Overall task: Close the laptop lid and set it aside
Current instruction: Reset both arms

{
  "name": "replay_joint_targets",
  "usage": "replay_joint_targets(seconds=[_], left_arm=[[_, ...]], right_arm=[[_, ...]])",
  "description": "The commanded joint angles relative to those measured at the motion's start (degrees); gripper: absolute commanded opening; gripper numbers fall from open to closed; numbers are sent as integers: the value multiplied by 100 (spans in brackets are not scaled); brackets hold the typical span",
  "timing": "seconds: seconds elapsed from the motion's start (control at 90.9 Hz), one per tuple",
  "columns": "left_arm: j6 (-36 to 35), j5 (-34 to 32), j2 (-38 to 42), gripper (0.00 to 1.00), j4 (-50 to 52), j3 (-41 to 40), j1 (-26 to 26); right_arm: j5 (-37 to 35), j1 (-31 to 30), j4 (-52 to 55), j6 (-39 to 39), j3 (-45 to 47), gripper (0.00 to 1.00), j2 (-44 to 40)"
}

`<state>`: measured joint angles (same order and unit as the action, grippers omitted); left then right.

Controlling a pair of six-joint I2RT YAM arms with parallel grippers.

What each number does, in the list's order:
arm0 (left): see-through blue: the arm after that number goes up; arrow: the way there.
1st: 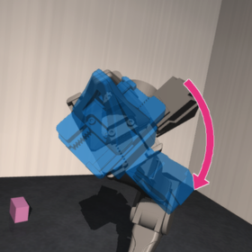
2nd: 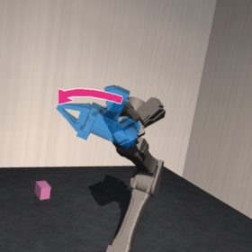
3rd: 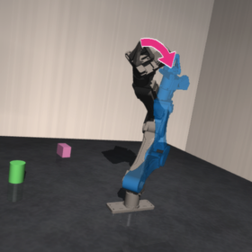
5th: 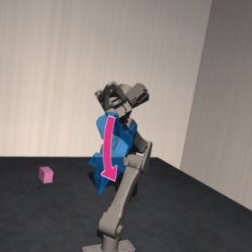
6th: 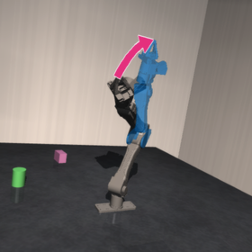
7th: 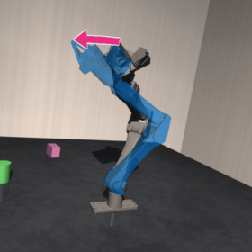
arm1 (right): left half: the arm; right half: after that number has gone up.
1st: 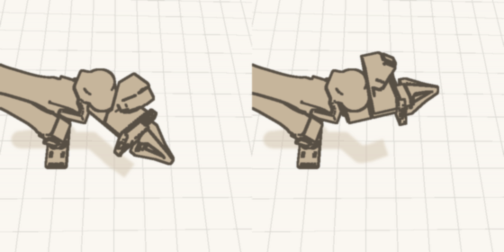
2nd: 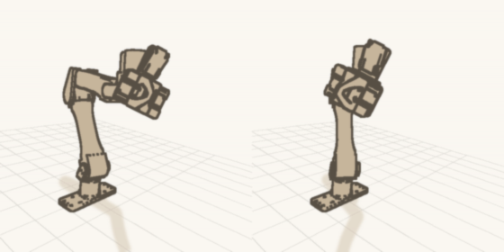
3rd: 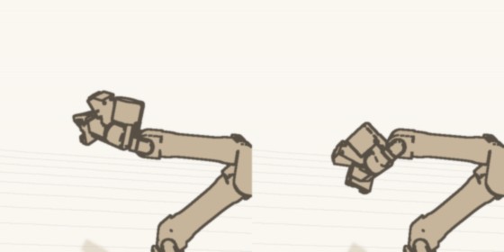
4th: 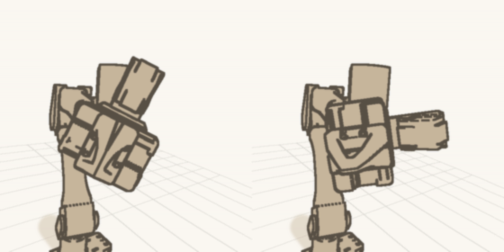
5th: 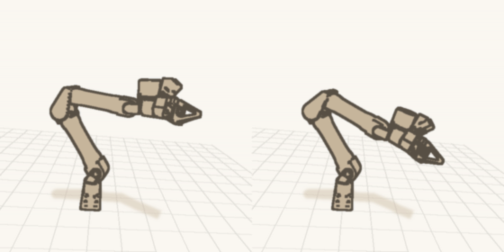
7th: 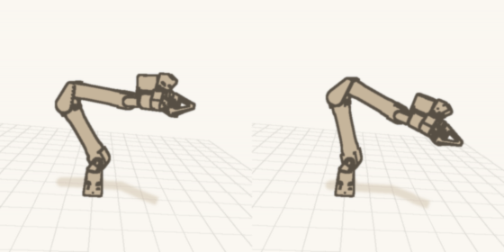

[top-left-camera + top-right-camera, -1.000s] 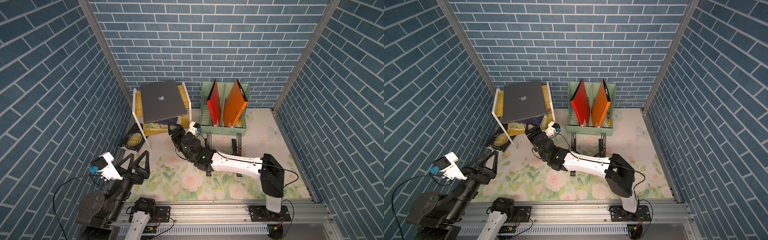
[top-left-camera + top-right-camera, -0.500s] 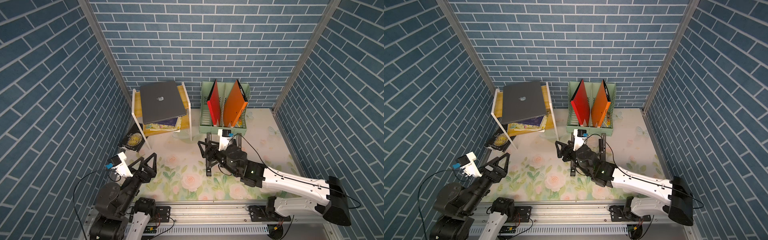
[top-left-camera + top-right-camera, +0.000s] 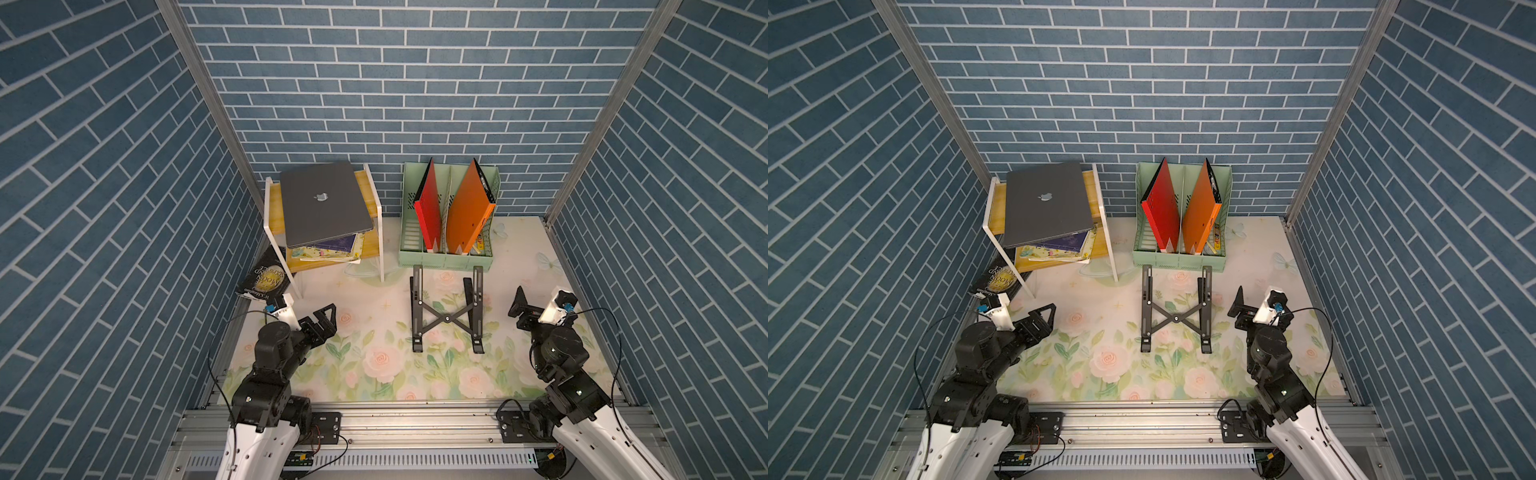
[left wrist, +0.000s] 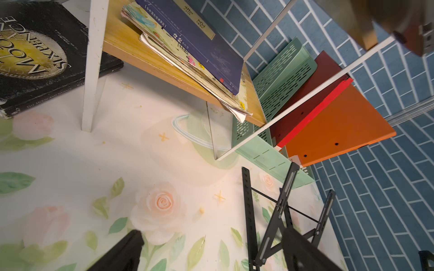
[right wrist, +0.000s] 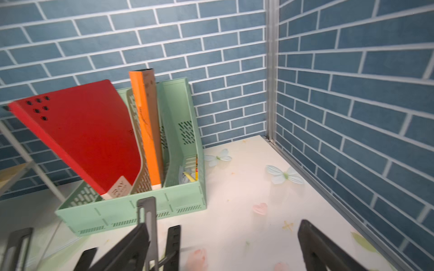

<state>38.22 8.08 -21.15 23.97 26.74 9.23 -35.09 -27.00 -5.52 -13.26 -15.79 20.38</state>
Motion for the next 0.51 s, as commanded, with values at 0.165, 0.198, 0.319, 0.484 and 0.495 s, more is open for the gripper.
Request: replay_joint_targets(seconds=[0.165, 0.198, 0.319, 0.484, 0.495], left_arm=[[-1006, -759, -1461, 100, -1612, 87, 289], [-1154, -854, -1627, 100, -1749, 68, 395], [-1784, -1205, -2085, 100, -2422, -161, 809], [-2720, -1660, -2142, 100, -3550, -770, 931], [-2774, -1713, -2140, 100, -3611, -808, 931]], right_arm=[[1485, 1525, -807, -209, 32, 99, 1623], [1710, 1811, -935, -212, -22, 99, 1948], [2161, 2372, -1745, -4, -88, 99, 2910], [2395, 2606, -3336, 411, 147, 99, 3968], [2412, 2614, -3440, 429, 164, 99, 4037]])
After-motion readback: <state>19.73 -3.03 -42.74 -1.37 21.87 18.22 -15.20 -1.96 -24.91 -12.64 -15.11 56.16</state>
